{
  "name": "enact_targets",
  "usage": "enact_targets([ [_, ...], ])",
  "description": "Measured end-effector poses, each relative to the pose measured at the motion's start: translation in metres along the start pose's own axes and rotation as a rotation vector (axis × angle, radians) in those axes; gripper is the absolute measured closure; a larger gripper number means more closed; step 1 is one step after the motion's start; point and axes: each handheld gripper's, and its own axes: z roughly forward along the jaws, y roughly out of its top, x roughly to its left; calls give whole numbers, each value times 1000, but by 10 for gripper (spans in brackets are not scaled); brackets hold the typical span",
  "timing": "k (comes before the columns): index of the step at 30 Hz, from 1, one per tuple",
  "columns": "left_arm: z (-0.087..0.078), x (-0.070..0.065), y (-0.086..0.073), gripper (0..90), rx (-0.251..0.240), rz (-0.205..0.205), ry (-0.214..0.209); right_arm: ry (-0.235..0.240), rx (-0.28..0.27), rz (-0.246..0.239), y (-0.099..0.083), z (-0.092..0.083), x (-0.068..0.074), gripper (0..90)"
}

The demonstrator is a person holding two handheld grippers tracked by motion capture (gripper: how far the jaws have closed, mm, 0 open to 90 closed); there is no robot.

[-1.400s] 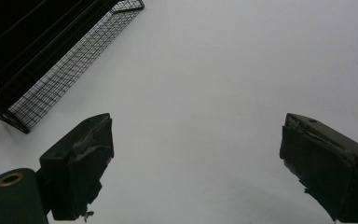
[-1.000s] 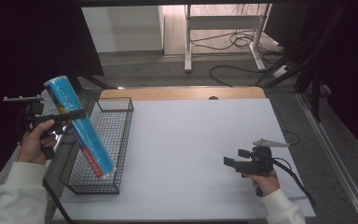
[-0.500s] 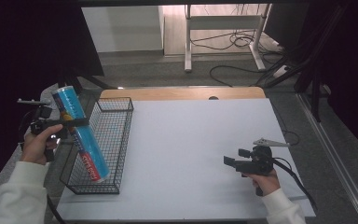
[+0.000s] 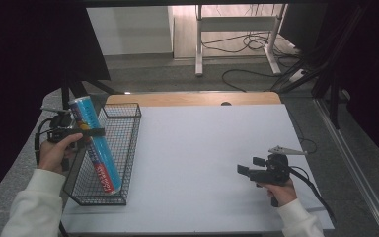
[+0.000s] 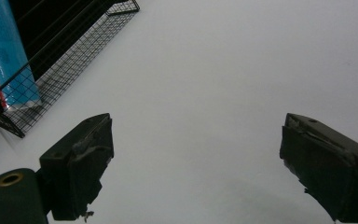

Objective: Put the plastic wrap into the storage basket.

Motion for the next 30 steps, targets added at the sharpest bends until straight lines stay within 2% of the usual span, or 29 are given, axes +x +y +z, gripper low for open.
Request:
enact_targets([
  [4,12,-2,5,318,-6,-34,50,-2,1,-2,0,0,0,100],
  [14,37,-2,14,316,-13,-79,120,-4,6,0,0,2,-1,100],
  [23,65,-6,19,313,8,-76,180,-7,5,-1,0,1,-1,100],
  [28,77,-5,21,307,19,-85,221,-7,2,2,0,1,-1,100],
  [30,83,-4,21,299,26,-83,250,-7,2,1,0,1,-1,100],
])
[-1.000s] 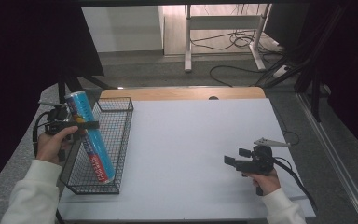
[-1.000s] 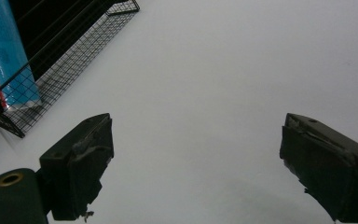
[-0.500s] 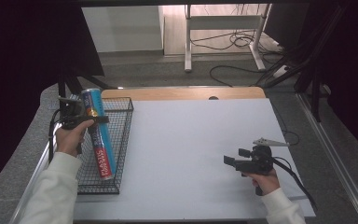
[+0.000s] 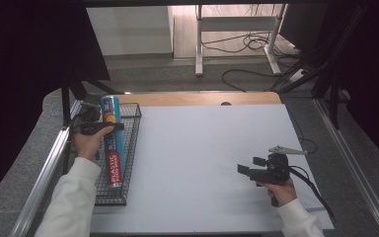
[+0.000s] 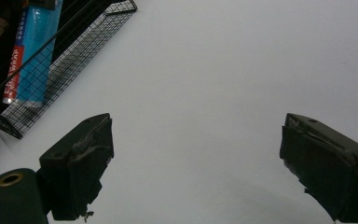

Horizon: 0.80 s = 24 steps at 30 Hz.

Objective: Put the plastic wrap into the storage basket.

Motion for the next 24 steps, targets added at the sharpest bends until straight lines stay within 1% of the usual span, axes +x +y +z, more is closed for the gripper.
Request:
enact_targets([
  [1,5,1,0,297,6,-2,21,-1,1,0,0,0,0,100],
  [2,5,1,0,295,6,-2,21,-1,1,0,0,0,0,100],
  [4,11,2,1,293,16,-9,39,-2,3,-1,0,1,0,100],
  [7,20,1,1,284,30,-2,72,-3,5,1,0,2,-1,100],
  [10,29,4,0,283,44,-17,87,-5,6,0,0,2,-1,100],
  [12,33,6,0,278,60,-22,118,-4,6,1,0,2,-1,100],
  [14,38,7,-2,259,94,-10,166,-4,4,1,0,1,-1,100],
  [15,37,7,-3,238,90,13,171,-4,3,0,0,1,-1,100],
  [18,31,1,-3,219,54,31,157,-3,4,3,0,2,-1,100],
  [19,29,-1,-3,206,49,39,150,-2,5,6,-1,3,-1,100],
  [20,28,-4,-3,197,48,45,153,-3,7,7,-1,3,-2,100],
  [22,27,-5,-3,189,43,59,145,-1,7,9,-1,3,-2,100],
  [24,24,-7,-4,175,27,70,148,1,5,10,-1,2,-2,100],
])
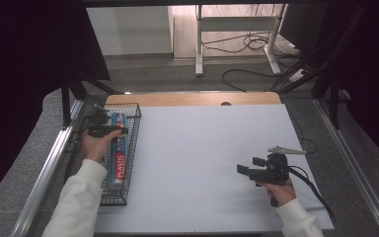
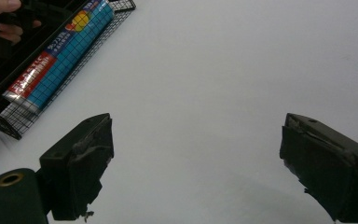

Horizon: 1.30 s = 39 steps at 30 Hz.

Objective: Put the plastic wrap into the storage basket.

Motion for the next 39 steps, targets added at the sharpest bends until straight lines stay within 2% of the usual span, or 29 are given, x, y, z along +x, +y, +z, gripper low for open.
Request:
enact_targets([
  [6,-21,-13,-6,150,-57,62,-38,2,-5,-2,0,-2,0,100],
  [11,-49,-23,-18,143,-107,161,-75,-1,-11,-8,1,-5,0,100],
  [14,-67,-32,-30,142,-140,228,-113,-11,-13,-20,2,-6,0,100],
  [18,-89,-40,-53,151,-189,270,-193,-35,-5,-60,0,-9,0,100],
  [20,-94,-48,-68,153,-196,306,-202,-46,-5,-80,-1,-10,-1,100],
  [21,-96,-54,-77,155,-201,330,-205,-54,-4,-95,-2,-13,-1,100],
  [23,-96,-61,-89,154,-194,351,-228,-58,-1,-101,-2,-14,-2,100],
  [29,-92,-84,-121,155,-189,398,-268,-89,5,-126,-8,-21,-8,100],
  [33,-82,-98,-136,158,-166,425,-303,-103,7,-157,-11,-23,-11,100],
  [39,-67,-106,-147,160,-127,432,-312,-129,22,-220,-16,-22,-11,100],
])
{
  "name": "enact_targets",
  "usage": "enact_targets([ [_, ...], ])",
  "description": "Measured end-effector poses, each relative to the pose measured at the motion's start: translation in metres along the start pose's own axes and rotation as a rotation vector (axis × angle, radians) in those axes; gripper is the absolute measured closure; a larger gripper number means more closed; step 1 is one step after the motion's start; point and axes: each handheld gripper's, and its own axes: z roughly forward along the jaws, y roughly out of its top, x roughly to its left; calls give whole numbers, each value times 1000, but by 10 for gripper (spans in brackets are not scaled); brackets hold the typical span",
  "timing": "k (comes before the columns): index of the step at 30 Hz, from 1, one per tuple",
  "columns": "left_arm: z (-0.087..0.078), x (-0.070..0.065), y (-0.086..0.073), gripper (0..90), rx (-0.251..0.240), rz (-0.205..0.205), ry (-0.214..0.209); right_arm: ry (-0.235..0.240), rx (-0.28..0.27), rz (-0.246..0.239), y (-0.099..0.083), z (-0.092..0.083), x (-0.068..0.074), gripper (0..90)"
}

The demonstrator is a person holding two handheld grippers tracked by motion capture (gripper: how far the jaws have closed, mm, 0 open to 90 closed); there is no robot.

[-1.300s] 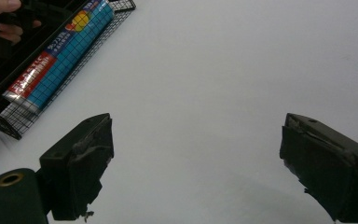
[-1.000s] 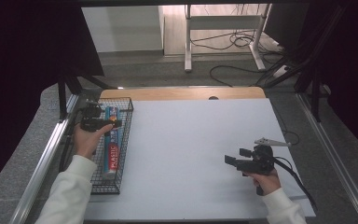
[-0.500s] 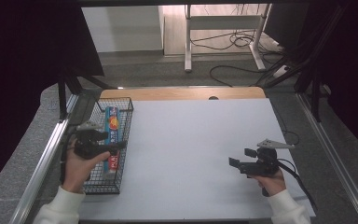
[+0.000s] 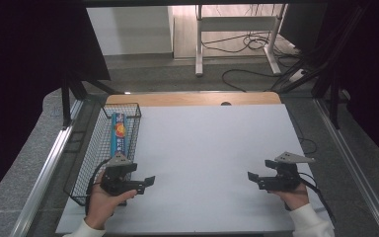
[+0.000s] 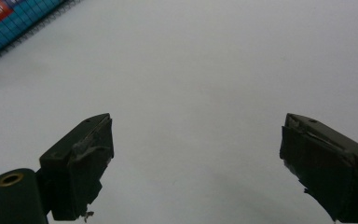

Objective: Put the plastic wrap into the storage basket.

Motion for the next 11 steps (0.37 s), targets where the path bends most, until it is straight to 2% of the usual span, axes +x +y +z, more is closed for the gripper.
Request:
enact_targets([
  [7,1,3,-3,162,-5,-12,3,-2,-16,-22,0,-1,0,100],
  [11,1,5,-3,161,-14,-13,11,-7,-13,-69,-1,-2,1,99],
])
